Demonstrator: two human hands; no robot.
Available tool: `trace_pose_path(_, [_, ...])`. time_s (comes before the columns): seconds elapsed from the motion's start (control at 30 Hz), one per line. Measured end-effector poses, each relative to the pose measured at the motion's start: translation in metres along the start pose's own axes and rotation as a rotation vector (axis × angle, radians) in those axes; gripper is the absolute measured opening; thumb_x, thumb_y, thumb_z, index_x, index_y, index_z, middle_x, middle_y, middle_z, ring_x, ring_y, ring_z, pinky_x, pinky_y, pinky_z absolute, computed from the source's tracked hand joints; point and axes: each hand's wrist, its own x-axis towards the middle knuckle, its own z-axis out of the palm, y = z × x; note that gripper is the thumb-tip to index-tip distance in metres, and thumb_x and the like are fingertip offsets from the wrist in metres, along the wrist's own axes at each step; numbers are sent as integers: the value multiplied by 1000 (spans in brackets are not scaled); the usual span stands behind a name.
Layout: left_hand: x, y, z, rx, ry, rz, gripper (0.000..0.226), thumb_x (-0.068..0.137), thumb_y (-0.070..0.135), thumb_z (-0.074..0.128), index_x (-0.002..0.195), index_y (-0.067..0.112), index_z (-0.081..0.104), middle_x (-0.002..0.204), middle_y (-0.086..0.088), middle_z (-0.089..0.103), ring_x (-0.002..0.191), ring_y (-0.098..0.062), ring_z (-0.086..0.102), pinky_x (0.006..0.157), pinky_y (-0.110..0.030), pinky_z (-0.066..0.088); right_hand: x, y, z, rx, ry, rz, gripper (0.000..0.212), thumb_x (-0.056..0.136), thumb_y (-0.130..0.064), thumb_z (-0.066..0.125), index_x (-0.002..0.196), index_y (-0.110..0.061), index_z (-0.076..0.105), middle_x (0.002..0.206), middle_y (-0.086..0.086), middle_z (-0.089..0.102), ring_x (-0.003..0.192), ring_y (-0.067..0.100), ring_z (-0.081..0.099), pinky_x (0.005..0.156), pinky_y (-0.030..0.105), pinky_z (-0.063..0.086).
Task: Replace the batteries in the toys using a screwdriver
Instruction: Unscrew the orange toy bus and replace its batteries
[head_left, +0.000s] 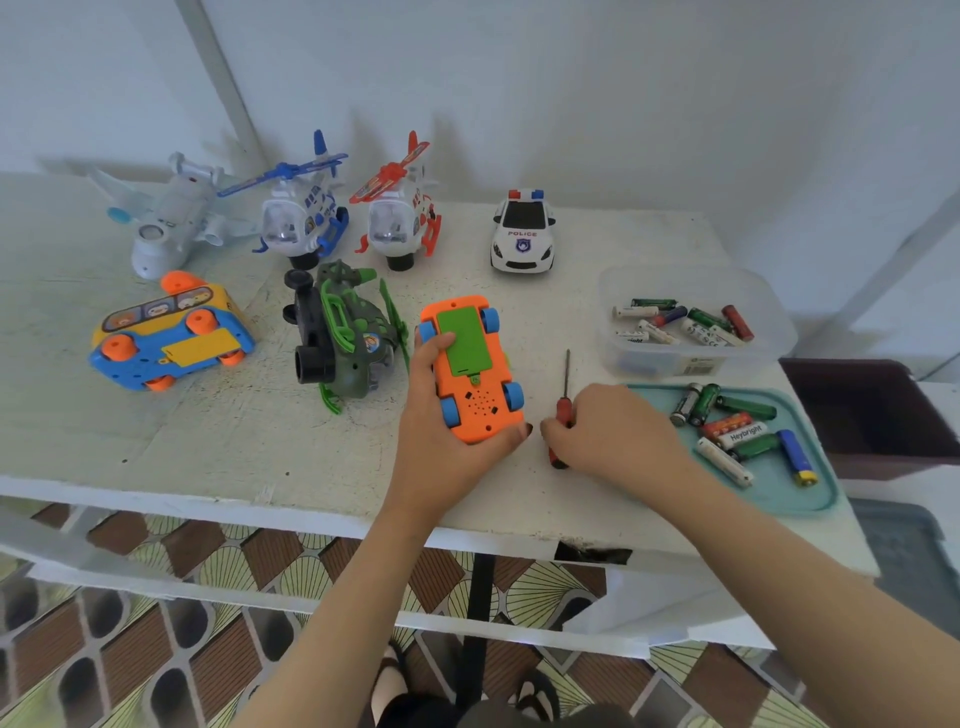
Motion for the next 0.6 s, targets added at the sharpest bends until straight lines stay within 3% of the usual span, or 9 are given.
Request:
trace_pose_path(0.1, [0,0,0,-14,1,-3,86,68,1,85,134,24,34,127,6,53,108,-7,62,77,-17,53,1,0,-5,33,162,-29,44,94,-37,45,58,-15,33,56,0,36,50,15,33,46,26,23])
trace_pose_path(0.23, [0,1,1,-24,3,1,87,67,5,87,134,25,34,128,7,52,108,-7,62,77,-18,53,-4,-2,-25,214,421,-197,31,93,-35,52,74,-11,52,59,-1,49,55,15,47,50,28,36])
trace_pose_path(0.4, [0,0,0,-33,5,13,87,65,11,88,133,28,35,132,1,47,107,-6,61,75,-17,53,-19,-17,-56,948,526,-435,19,82,-19,74,83,-15,56,65,-11,61,55,-1,52,54,10,40])
trace_pose_path(0.5, [1,-3,-1,-33,-3,23,89,65,13,89,133,28,34,132,0,48,109,-9,61,75,-18,54,-27,-24,-66,1268,468,-573,11,85,-6,69,89,-9,59,68,-10,69,69,10,70,67,20,52])
trace_pose_path(0.6, [1,-8,-2,-34,-9,43,89,64,28,86,135,33,34,140,-5,45,115,-15,60,77,-20,54,-29,-28,-69,1244,500,-626,13,89,-3,64,101,-5,59,78,3,68,69,22,71,70,31,58])
